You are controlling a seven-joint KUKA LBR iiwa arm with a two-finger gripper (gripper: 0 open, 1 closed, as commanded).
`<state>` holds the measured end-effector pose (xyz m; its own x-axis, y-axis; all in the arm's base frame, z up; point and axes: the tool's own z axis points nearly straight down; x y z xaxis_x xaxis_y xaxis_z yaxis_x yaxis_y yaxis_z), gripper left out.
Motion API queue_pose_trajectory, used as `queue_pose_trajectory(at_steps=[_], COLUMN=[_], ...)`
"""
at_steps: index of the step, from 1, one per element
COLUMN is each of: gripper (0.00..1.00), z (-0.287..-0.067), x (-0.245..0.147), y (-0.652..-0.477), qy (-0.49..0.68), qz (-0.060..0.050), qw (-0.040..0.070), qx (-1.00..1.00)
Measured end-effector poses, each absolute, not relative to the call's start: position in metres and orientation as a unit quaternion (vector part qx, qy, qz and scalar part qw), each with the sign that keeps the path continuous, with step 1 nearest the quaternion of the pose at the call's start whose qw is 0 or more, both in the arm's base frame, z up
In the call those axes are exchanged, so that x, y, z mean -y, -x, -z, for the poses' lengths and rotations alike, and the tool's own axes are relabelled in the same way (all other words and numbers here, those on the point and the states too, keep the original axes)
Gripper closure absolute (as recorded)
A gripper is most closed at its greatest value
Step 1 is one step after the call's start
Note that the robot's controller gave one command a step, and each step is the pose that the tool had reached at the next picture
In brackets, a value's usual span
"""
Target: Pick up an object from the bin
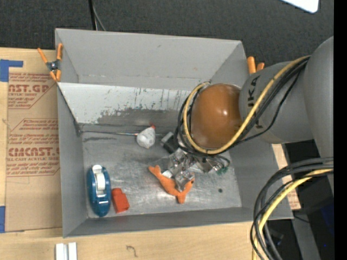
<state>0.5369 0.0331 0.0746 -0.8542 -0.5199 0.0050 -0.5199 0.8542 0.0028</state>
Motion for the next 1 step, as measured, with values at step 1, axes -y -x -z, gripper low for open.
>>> queue_pose_trajectory(at_steps=[1], gripper=[1.00], z=[-0.2209], x=[-0.0087], y=[-0.5474], qy=[-0.252], qz=[0.000], qw=[-0.003], qx=[0.968])
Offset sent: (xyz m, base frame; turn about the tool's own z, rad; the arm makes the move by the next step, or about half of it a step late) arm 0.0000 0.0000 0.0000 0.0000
